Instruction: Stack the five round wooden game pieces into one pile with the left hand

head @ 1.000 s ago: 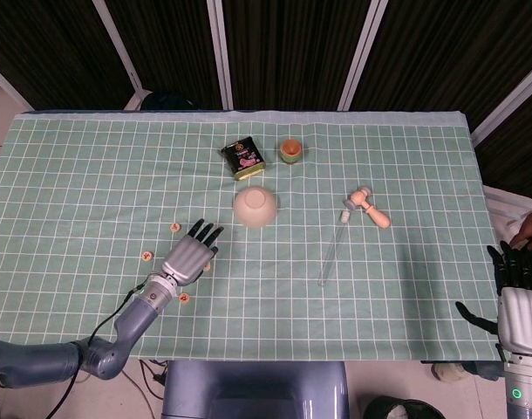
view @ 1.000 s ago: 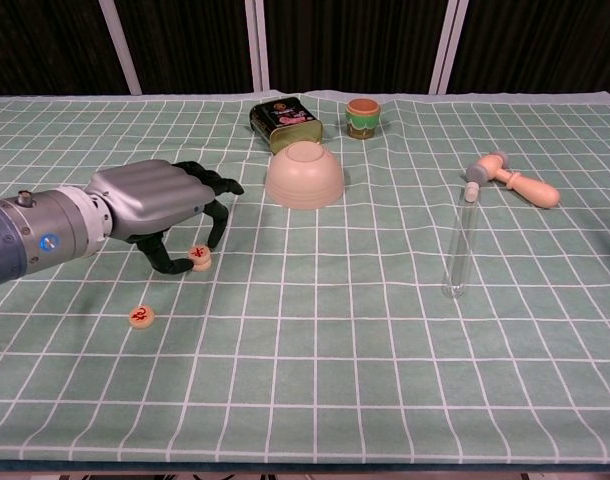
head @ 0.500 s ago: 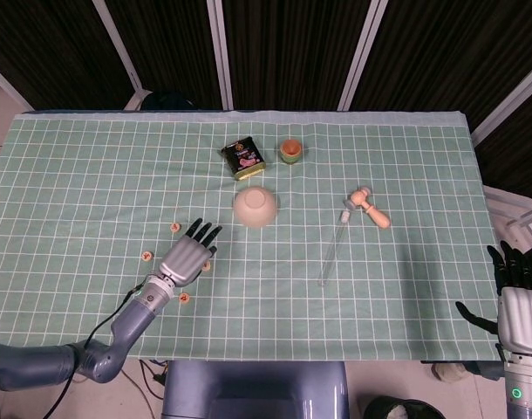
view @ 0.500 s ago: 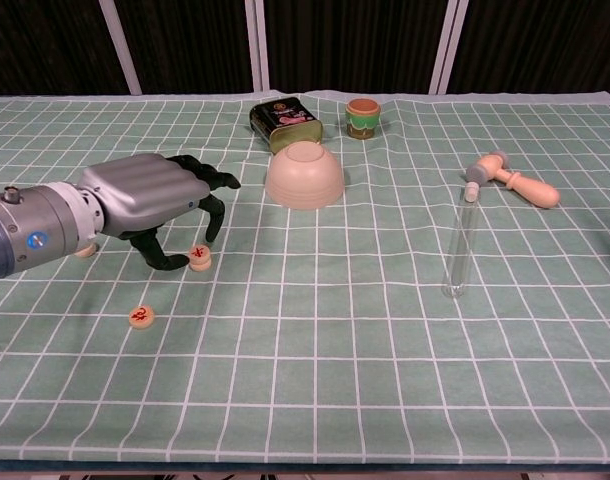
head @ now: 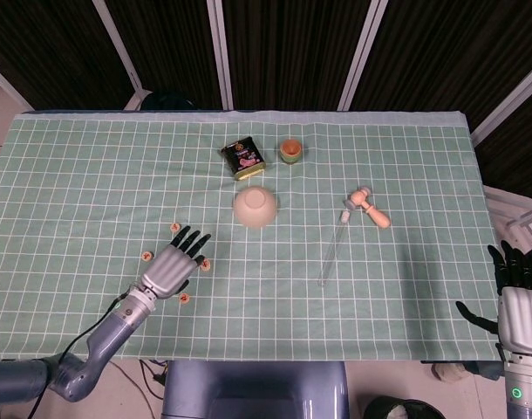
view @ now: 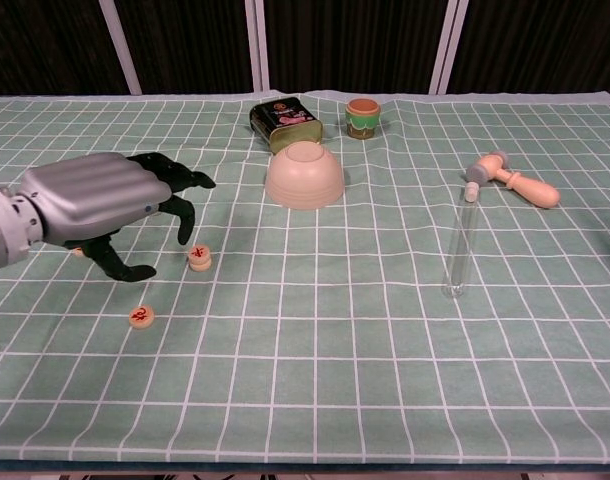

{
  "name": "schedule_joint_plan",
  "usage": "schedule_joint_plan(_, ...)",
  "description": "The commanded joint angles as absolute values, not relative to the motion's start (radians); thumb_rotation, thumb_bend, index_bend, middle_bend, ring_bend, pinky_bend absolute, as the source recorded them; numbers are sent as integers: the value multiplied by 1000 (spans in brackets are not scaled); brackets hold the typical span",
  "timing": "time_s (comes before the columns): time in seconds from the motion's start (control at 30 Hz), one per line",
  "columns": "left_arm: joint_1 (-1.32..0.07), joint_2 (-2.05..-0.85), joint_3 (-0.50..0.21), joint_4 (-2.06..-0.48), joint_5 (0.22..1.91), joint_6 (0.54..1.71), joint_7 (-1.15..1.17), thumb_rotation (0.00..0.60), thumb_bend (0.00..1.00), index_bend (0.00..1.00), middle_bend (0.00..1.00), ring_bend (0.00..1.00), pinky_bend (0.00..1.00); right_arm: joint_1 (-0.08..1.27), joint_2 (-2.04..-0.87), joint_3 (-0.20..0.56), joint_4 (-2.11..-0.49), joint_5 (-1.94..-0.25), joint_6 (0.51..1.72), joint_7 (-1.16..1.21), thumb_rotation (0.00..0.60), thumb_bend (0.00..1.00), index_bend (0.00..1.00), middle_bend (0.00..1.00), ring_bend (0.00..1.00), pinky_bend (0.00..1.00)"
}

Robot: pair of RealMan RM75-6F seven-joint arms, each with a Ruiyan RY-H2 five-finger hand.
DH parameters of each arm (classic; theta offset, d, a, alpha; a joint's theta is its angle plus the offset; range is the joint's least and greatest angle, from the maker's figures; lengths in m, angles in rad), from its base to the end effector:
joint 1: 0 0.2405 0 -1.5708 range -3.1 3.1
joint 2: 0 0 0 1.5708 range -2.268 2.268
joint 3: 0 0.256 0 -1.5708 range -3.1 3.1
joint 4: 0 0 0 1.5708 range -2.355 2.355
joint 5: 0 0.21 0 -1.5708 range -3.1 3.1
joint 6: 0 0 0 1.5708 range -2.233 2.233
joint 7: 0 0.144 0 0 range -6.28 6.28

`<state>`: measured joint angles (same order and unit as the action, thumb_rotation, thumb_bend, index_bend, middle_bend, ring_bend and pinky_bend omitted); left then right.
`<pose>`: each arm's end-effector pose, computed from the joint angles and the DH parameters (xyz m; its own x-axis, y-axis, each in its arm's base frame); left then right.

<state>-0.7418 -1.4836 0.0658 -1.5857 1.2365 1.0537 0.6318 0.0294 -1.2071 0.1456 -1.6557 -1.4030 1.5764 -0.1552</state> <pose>-0.1665 0.2874 -0.0218 0.7650 0.1344 0.6299 0.5741 -0.5857 -0.5722 -0.3067 -0.1801 0.1584 0.4128 0.1368 0.9005 -0.9074 0.1479 0.3934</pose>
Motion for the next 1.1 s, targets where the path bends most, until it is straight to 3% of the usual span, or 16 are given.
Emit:
schedule_joint_plan(0.03,-711,-1457,95,-1603,1274,1072,597,600,257,402,17,0,0,29,-1207,146,-1656,-1403,1577,-156,600,233,89,13,0,0)
schedule_joint_plan(0.37,-659,-1436,149,-1591,1375,1080,540,600,257,420,17,0,0,29,-1208,146,-1656,-1403,1578,-157,600,232,90,13,0,0)
schedule_joint_plan(1.1,-625,-1489,122,-1547,1406,1044,572,600,308,452,17,0,0,27,-1205,153,-1656,-1398,1583,-140,600,232,89,13,0,0)
